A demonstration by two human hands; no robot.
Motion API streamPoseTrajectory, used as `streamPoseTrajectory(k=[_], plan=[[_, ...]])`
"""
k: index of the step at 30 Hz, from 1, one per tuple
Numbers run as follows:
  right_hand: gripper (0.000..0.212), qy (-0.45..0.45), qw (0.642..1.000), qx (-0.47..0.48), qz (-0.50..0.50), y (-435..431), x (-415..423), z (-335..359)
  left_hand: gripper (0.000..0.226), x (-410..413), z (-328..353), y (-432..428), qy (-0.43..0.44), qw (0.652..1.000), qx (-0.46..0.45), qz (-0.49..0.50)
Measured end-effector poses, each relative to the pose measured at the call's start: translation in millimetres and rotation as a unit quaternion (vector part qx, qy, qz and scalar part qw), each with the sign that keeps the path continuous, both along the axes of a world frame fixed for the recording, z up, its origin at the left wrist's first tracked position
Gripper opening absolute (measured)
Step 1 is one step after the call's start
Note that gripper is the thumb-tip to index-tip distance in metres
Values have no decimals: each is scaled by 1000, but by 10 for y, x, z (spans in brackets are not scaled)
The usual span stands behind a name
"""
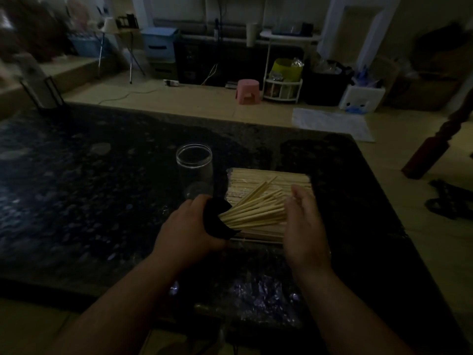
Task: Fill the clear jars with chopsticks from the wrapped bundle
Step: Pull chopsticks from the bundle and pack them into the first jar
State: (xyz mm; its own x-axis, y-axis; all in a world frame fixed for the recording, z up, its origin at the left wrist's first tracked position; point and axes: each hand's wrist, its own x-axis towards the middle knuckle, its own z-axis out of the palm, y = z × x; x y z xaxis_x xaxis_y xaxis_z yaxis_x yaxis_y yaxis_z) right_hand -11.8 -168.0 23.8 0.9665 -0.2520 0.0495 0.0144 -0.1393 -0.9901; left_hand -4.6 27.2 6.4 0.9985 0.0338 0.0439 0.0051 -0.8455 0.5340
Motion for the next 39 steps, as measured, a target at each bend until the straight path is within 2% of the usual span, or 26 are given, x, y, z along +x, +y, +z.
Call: streamPoseTrajectory(k=[4,8,11,15,18,20,24,27,32,36,39], plan=[[46,35,997,-5,63,17,-18,-24,79,3,-5,14,2,1000,4,2],[49,20,999,-4,48,-17,8,13,78,-8,36,21,-4,1000,-10,9],[36,0,1000,18,9,-59,26,17,78,-17,67,25,-8,1000,-25,10],[7,-16,999,-43,-16,-109,37,-28,79,-21,98,22,-4,999,-26,21],[8,-34,996,-76,-24,-145,41,-40,77,-10,98,39,-2,999,-35,35],[12,-24,995,-98,14,-152,43,-64,78,-8,101,48,-2,998,-40,42],[17,53,963,-223,141,-141,43,-164,76,-11,117,46,-5,997,-55,57],[17,74,932,-294,201,-126,20,-222,80,-7,115,46,-6,996,-61,60],[37,80,887,-372,260,-82,-9,-299,85,5,110,55,0,996,-59,65],[21,57,864,-415,280,-73,4,-440,90,6,108,78,3,996,-54,70],[35,33,847,-455,272,-94,37,-606,91,5,114,81,4,996,-57,70]])
